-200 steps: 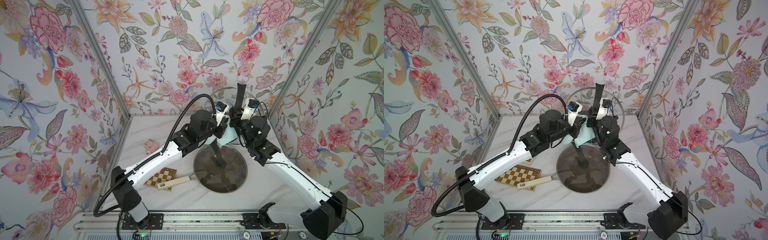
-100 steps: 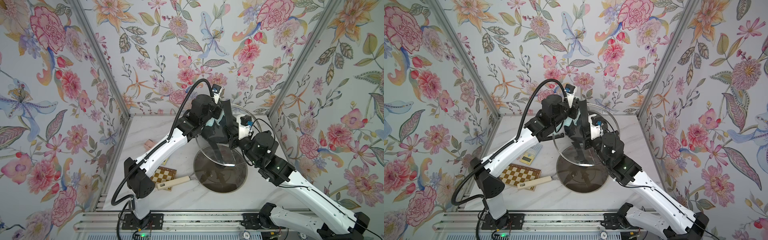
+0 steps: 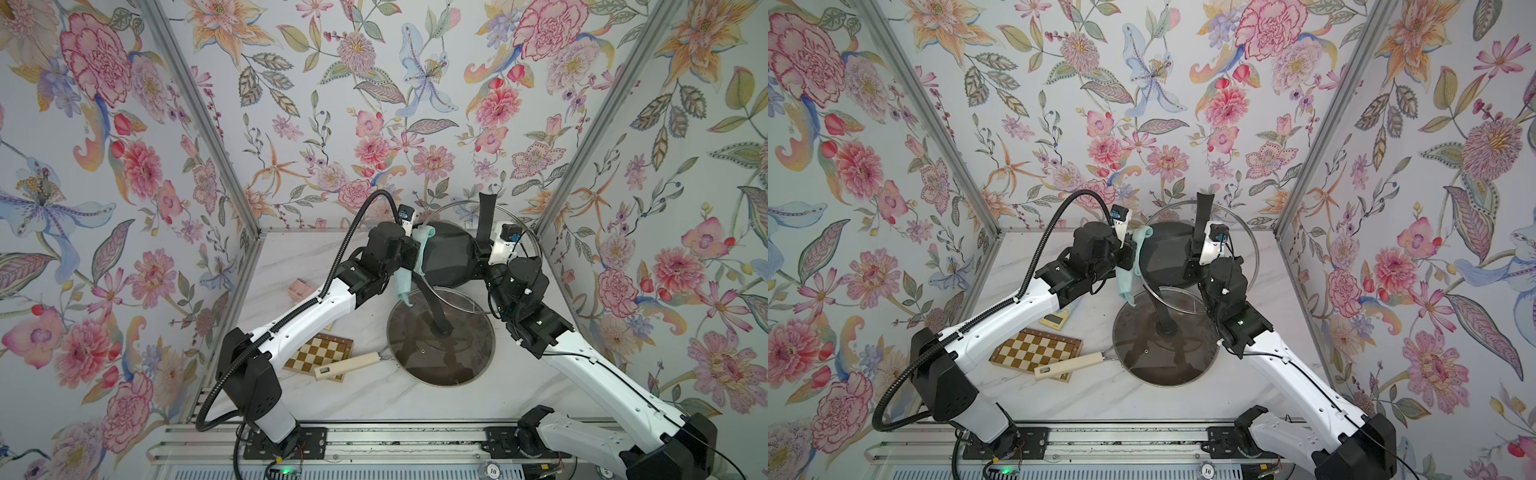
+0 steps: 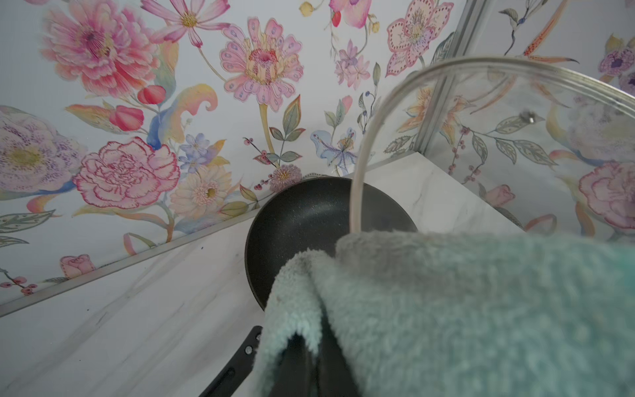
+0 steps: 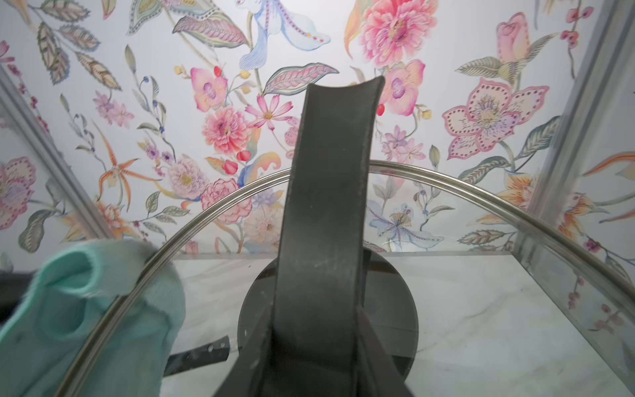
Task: Wipe the pot lid with a cloth
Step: Wipe the pot lid.
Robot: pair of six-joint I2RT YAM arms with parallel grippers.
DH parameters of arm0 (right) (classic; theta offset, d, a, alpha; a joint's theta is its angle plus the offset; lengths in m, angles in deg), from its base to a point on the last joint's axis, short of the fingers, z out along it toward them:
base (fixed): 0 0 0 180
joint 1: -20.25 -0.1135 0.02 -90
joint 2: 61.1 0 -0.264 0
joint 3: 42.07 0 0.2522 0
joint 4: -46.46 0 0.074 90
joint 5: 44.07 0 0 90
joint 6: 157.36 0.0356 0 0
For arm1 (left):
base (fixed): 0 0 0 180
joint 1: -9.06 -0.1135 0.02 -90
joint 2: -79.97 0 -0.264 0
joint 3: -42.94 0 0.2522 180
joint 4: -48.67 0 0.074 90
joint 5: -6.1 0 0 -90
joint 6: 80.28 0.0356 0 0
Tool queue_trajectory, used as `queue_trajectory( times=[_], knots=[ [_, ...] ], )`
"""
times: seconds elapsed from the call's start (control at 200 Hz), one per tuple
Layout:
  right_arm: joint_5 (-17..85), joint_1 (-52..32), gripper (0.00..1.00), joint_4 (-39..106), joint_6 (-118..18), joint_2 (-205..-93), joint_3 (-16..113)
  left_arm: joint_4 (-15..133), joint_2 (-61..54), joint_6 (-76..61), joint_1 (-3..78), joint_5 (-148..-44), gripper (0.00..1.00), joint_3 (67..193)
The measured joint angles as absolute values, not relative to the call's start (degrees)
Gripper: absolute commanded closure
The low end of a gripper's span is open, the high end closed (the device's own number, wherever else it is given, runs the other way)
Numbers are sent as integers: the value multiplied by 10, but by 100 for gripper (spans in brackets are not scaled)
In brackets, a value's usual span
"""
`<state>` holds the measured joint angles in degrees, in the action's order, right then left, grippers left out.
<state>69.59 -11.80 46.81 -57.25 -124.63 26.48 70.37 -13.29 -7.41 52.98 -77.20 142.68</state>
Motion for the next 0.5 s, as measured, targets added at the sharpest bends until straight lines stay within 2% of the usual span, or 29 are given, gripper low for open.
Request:
queue_trajectory(
  times=[0.145, 0.495],
  knots=[
    [732, -98, 100, 516, -541, -1304, 291, 706, -132, -81, 545, -800, 100, 1417],
    [803, -83, 100, 576, -452, -1421, 403, 737, -173, -71, 573, -947, 100, 1462]
  ],
)
